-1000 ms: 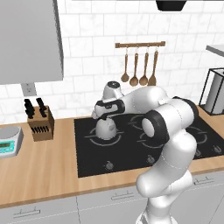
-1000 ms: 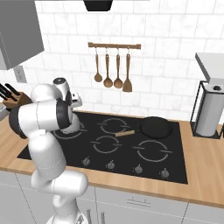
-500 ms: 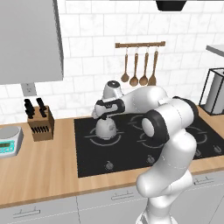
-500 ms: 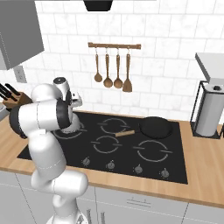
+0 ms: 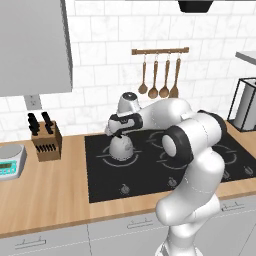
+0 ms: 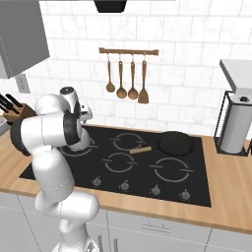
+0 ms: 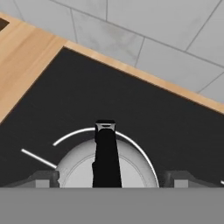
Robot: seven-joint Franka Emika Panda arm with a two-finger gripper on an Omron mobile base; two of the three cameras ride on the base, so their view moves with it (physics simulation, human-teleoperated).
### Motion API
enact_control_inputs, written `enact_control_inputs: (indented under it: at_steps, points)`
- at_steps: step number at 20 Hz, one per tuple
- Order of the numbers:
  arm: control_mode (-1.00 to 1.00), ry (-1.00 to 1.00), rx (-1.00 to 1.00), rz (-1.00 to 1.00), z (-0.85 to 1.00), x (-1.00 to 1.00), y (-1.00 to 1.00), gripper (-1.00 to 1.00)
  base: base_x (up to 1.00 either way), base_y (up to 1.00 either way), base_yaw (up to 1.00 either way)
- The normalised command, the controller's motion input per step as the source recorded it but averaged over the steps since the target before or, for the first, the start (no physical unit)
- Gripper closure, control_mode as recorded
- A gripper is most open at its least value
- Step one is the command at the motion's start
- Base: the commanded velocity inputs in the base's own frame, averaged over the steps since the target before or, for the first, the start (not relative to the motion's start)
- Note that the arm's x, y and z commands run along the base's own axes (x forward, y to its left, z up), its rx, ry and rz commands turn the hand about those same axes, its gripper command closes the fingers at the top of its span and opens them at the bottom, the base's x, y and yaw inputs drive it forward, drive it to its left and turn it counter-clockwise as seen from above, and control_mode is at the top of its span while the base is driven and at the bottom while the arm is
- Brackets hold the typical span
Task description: Pick the kettle from the counter and place it on a stove burner. Then turn the burner on.
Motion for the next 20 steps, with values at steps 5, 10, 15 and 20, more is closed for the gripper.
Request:
enact_control_inputs:
  at_steps: [5, 10, 15, 20]
  points:
    - [-1.0, -0.03, 0.0, -0.01, 0.28, -0.41, 0.0, -1.0, 0.0, 0.0, 0.0]
    - [-1.0, -0.01, 0.0, 0.0, 0.42, -0.95, -0.01, -1.0, 0.0, 0.0, 0.0]
    - [-1.0, 0.0, 0.0, 0.0, 0.13, -1.0, 0.0, -1.0, 0.0, 0.0, 0.0]
    - [-1.0, 0.02, 0.0, -0.03, 0.0, -0.99, 0.0, -1.0, 0.0, 0.0, 0.0]
